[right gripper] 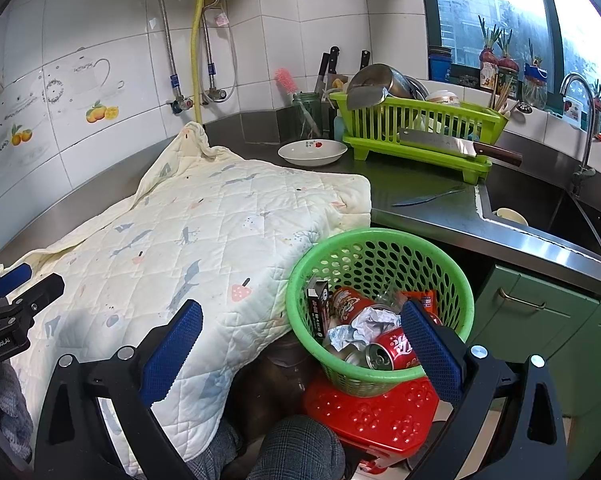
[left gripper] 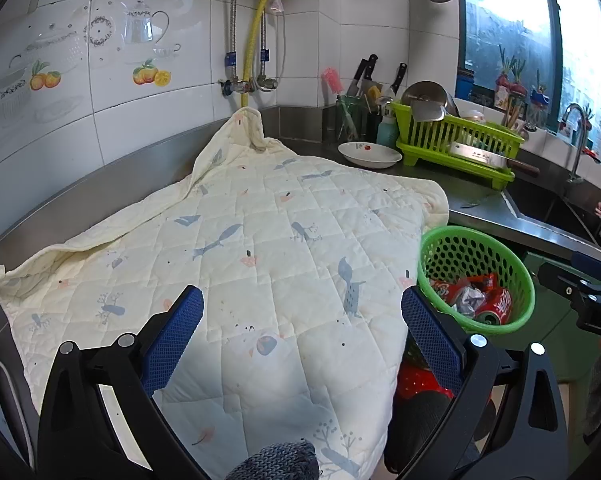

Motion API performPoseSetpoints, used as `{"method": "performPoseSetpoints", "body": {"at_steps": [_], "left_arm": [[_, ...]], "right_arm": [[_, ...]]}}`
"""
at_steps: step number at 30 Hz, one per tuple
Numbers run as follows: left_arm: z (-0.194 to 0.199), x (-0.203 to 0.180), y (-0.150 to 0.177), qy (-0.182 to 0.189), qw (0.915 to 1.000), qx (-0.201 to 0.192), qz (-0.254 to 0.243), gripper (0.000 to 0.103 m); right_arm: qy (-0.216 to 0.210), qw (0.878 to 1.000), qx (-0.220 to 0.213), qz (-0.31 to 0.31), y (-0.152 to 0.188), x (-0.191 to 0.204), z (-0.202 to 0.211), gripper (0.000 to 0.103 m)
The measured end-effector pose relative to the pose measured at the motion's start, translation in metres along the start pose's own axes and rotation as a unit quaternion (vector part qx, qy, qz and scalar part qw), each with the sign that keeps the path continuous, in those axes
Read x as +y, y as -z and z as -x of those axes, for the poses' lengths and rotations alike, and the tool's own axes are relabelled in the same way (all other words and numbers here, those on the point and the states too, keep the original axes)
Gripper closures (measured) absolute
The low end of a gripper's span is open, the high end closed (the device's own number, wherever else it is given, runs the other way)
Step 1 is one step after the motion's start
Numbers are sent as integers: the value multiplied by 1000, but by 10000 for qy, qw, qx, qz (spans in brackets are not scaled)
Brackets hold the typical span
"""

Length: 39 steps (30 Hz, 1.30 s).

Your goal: Collect trash

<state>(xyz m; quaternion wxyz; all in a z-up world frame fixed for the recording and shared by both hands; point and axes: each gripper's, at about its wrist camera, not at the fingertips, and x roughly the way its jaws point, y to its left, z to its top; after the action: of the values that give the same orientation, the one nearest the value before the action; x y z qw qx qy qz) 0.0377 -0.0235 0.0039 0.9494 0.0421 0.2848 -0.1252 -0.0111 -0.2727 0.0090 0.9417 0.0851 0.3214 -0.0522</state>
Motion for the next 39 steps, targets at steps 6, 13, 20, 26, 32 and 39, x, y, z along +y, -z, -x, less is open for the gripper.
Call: {"method": "performPoseSetpoints", "body": {"at_steps": [6, 13, 20, 26, 32, 39], "left_arm": [[0, 0, 0, 8, 10000, -6, 9, 5], [1, -1, -1, 5, 10000, -37, 23, 5], [0, -1, 0, 1, 10000, -40, 26, 5], [0, -2, -1, 28, 10000, -33, 22, 5], [0, -4, -1, 30, 10000, -73, 56, 5], [-2, -6, -1, -35, 10000, -36, 36, 5]], "right_arm": [[13, 10000, 15, -23, 0, 0, -2, 7], [10, 10000, -16, -28, 1, 0, -2, 7], [14, 10000, -64, -37, 1, 1, 0, 7], [22, 10000, -67, -42, 2, 1, 0, 7], [-1, 10000, -74, -47, 3, 2, 0, 7], [-10, 9999, -60, -86, 4, 2, -1, 7]]}}
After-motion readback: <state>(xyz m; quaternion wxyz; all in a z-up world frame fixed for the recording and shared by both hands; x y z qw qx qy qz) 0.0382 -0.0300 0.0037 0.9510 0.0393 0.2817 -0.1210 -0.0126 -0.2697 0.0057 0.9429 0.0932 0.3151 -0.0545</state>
